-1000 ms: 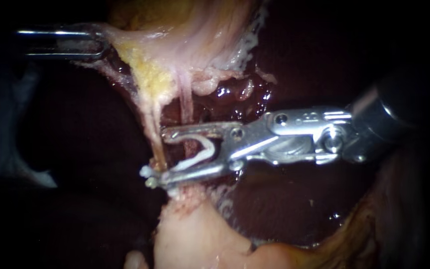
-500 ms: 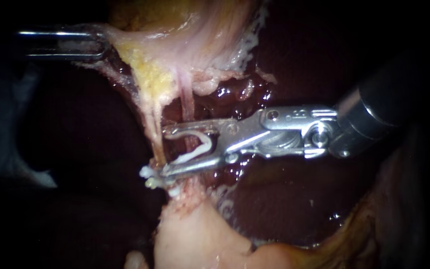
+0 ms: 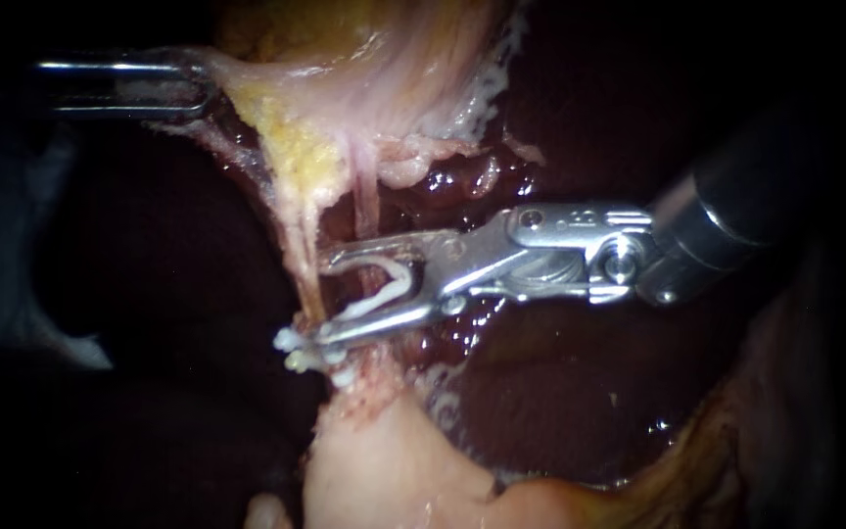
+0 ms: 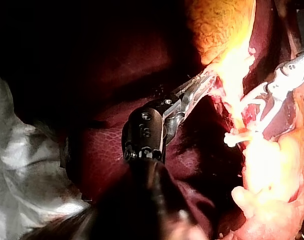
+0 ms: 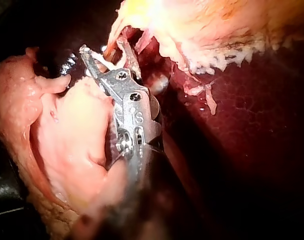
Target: Clipping third clip left tube
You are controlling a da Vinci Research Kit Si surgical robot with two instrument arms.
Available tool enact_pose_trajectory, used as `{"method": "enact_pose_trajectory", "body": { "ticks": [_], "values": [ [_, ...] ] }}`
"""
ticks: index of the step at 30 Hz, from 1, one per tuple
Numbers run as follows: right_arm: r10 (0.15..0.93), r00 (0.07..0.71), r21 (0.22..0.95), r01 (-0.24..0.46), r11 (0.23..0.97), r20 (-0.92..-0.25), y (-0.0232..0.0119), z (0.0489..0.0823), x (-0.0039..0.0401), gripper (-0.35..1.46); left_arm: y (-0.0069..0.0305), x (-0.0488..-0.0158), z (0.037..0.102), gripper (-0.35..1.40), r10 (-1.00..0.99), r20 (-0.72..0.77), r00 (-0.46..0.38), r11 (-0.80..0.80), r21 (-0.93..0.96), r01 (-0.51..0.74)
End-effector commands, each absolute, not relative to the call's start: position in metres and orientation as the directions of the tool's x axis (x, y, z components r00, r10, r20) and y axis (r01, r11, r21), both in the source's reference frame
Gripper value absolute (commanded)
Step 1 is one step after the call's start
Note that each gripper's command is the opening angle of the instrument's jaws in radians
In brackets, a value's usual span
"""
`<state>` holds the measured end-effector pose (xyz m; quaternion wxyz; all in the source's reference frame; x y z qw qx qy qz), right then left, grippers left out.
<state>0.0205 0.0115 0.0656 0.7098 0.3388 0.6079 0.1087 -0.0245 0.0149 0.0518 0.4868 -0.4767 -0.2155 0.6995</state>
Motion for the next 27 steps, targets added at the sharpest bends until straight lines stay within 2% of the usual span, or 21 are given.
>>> {"method": "enact_pose_trajectory", "body": {
  "ticks": [1, 10, 17, 22, 27],
  "values": [
    [0.566, 0.234, 0.612, 0.265, 0.745, -0.79, 0.0114, 0.0656, 0.0208, 0.45, 0.0149, -0.0245, 0.0518, -0.35, 0.887, -0.456, -0.072, -0.433, -0.767, -0.474],
    [0.574, 0.21, 0.611, 0.272, 0.743, -0.791, 0.0105, 0.066, 0.0238, 0.45, 0.015, -0.0245, 0.0518, -0.35, 0.887, -0.456, -0.072, -0.433, -0.767, -0.474],
    [0.63, 0.166, 0.651, 0.249, 0.717, -0.758, 0.0109, 0.0657, 0.0252, 0.45, 0.015, -0.0245, 0.0518, -0.35, 0.887, -0.456, -0.072, -0.433, -0.766, -0.474],
    [0.648, 0.163, 0.667, 0.211, 0.714, -0.744, 0.0118, 0.0647, 0.0257, 0.45, 0.015, -0.0246, 0.0518, -0.35, 0.887, -0.456, -0.072, -0.433, -0.766, -0.475],
    [0.659, 0.149, 0.675, 0.208, 0.708, -0.737, 0.0125, 0.063, 0.0256, 0.45, 0.015, -0.0246, 0.0519, -0.35, 0.887, -0.456, -0.072, -0.433, -0.767, -0.474]
  ]
}}
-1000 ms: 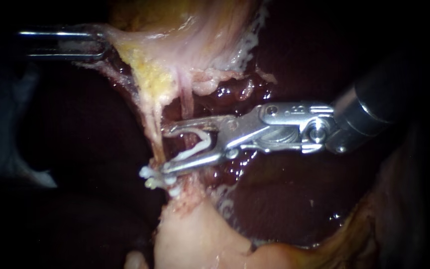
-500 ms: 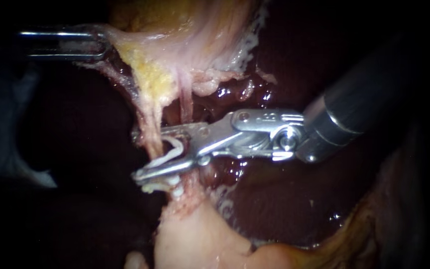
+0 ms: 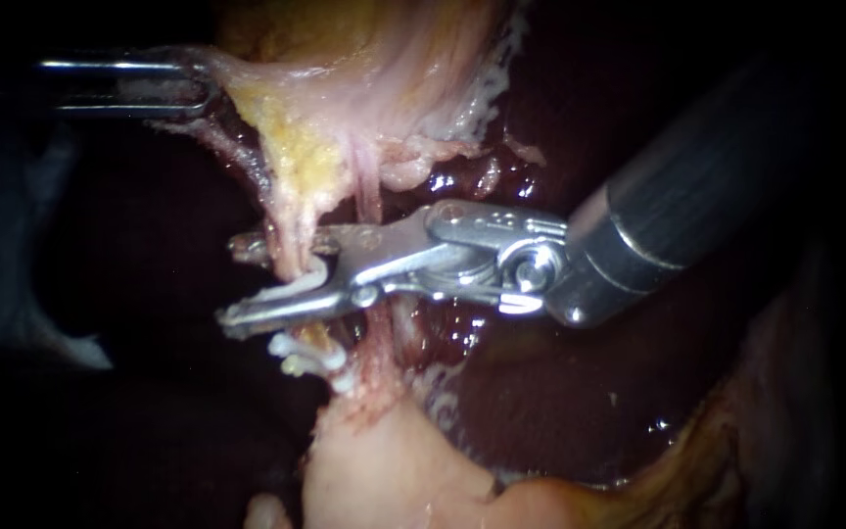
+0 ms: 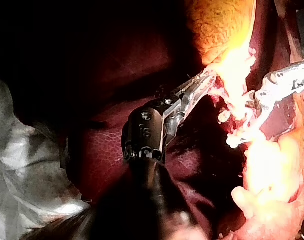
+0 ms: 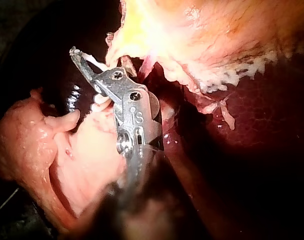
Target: Clipping third clip left tube
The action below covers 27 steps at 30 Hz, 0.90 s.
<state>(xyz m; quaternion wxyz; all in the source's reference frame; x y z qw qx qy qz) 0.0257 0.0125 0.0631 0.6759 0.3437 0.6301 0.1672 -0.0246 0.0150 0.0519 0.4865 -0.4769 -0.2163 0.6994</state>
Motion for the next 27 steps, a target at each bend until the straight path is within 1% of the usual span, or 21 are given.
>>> {"method": "enact_pose_trajectory", "body": {
  "ticks": [1, 12, 15, 19, 25, 27],
  "values": [
    [0.661, 0.145, 0.676, 0.209, 0.706, -0.736, 0.0126, 0.0625, 0.0257, 0.45, 0.015, -0.0246, 0.0519, -0.35, 0.887, -0.457, -0.072, -0.433, -0.767, -0.474],
    [0.677, 0.141, 0.69, 0.218, 0.691, -0.722, 0.012, 0.0571, 0.0263, 0.45, 0.0151, -0.0244, 0.052, -0.35, 0.887, -0.457, -0.073, -0.434, -0.767, -0.473],
    [0.68, 0.138, 0.692, 0.219, 0.688, -0.72, 0.0121, 0.0562, 0.0263, 0.44, 0.0151, -0.0243, 0.052, -0.35, 0.887, -0.457, -0.073, -0.434, -0.767, -0.473],
    [0.69, 0.139, 0.702, 0.214, 0.679, -0.71, 0.0122, 0.0559, 0.0263, 0.41, 0.0151, -0.0243, 0.052, -0.35, 0.887, -0.457, -0.073, -0.434, -0.767, -0.473],
    [0.736, 0.143, 0.748, 0.178, 0.639, -0.662, 0.0124, 0.0562, 0.0258, 0.22, 0.0151, -0.0243, 0.052, -0.35, 0.887, -0.457, -0.073, -0.434, -0.767, -0.473],
    [0.74, 0.143, 0.753, 0.171, 0.636, -0.657, 0.0125, 0.0562, 0.0255, 0.09, 0.0151, -0.0243, 0.052, -0.35, 0.887, -0.457, -0.073, -0.434, -0.767, -0.473]
  ]
}}
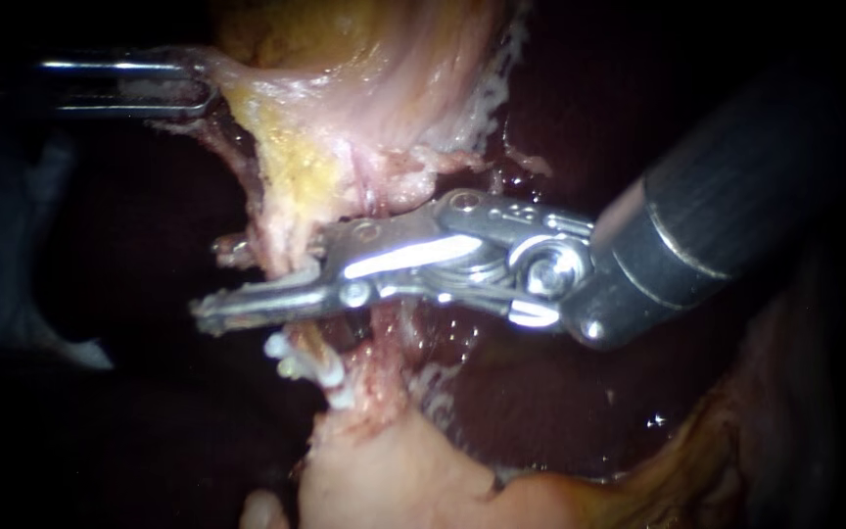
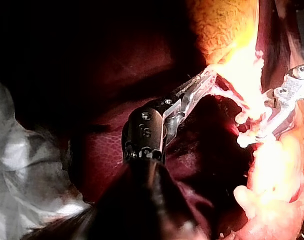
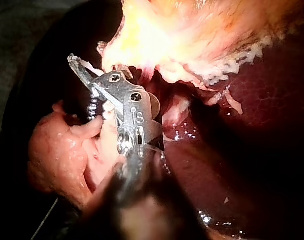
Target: Clipping third clip left tube
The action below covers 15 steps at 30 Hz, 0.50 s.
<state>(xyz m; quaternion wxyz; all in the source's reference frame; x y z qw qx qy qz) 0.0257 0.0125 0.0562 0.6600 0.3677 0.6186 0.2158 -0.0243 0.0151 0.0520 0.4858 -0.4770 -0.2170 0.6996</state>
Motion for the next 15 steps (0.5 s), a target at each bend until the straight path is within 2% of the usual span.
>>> {"method": "enact_pose_trajectory", "body": {
  "ticks": [1, 4, 7, 15],
  "values": [
    [0.744, 0.143, 0.757, 0.17, 0.631, -0.652, 0.0126, 0.0563, 0.0254, 0.04, 0.0151, -0.0243, 0.052, -0.35, 0.887, -0.457, -0.073, -0.434, -0.767, -0.473],
    [0.76, 0.145, 0.773, 0.161, 0.614, -0.634, 0.0127, 0.0563, 0.0251, -0.11, 0.0151, -0.0243, 0.052, -0.35, 0.887, -0.457, -0.073, -0.434, -0.767, -0.473],
    [0.803, 0.15, 0.816, 0.15, 0.558, -0.577, 0.0128, 0.0563, 0.0249, -0.35, 0.0151, -0.0243, 0.052, -0.35, 0.887, -0.457, -0.073, -0.434, -0.767, -0.473],
    [0.807, 0.165, 0.823, 0.142, 0.55, -0.567, 0.0132, 0.0569, 0.0245, -0.35, 0.0151, -0.0244, 0.0521, -0.35, 0.886, -0.457, -0.073, -0.434, -0.767, -0.473]
  ]
}}
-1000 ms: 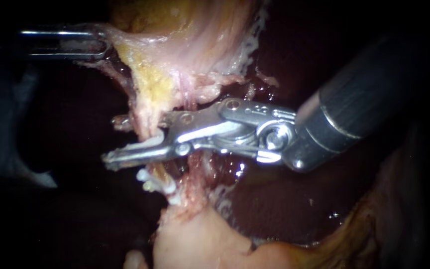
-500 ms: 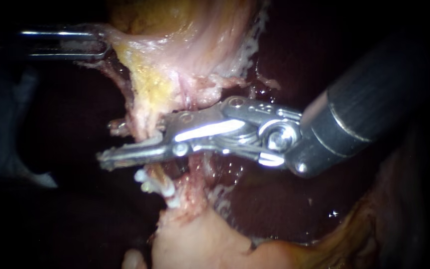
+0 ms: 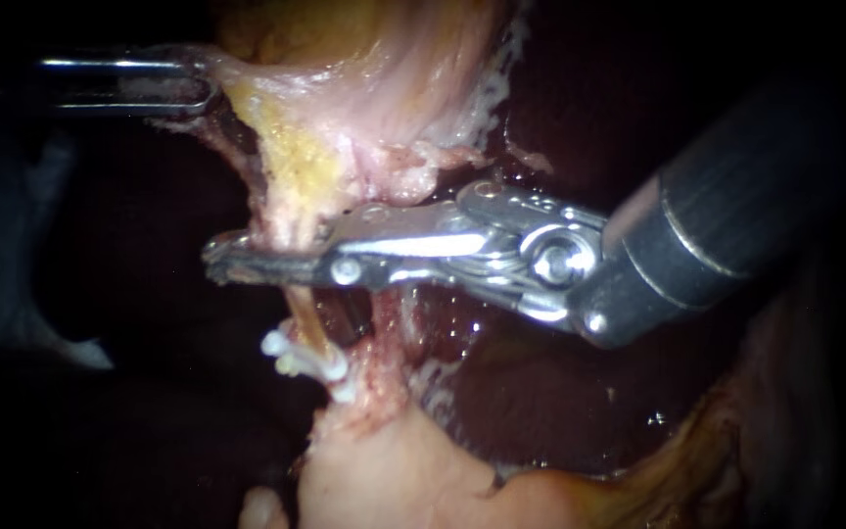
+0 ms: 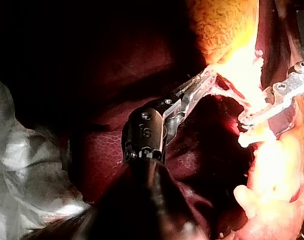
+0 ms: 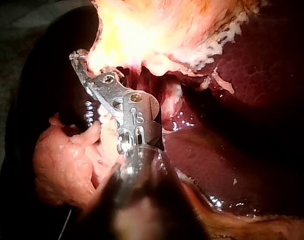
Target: Clipping third clip left tube
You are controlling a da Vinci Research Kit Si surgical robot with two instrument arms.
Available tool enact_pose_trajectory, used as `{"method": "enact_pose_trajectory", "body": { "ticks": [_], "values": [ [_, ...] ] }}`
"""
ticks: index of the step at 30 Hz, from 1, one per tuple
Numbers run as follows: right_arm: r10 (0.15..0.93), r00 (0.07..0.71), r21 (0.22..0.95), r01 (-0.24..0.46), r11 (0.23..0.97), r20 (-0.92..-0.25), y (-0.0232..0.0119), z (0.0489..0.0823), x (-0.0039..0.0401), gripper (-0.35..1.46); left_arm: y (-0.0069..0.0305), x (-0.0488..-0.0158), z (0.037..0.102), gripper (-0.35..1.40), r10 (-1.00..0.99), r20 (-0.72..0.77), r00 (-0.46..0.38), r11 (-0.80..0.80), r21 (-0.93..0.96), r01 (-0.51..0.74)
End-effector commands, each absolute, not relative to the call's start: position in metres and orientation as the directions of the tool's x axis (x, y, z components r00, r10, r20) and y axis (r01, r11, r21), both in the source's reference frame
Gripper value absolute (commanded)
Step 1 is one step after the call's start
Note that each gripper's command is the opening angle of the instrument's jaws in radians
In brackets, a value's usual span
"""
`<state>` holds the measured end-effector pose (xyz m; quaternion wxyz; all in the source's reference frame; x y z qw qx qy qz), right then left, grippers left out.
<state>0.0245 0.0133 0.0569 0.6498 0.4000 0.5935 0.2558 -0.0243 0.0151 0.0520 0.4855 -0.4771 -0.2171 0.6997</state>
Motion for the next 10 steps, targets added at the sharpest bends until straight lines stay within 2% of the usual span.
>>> {"method": "enact_pose_trajectory", "body": {
  "ticks": [1, 10],
  "values": [
    [0.807, 0.165, 0.823, 0.141, 0.55, -0.567, 0.0132, 0.0569, 0.0245, -0.35, 0.0151, -0.0244, 0.0521, -0.35, 0.886, -0.457, -0.073, -0.434, -0.767, -0.473],
    [0.807, 0.164, 0.823, 0.139, 0.551, -0.568, 0.0135, 0.0574, 0.0244, -0.35, 0.0152, -0.0244, 0.0521, -0.35, 0.886, -0.457, -0.073, -0.434, -0.767, -0.473]
  ]
}}
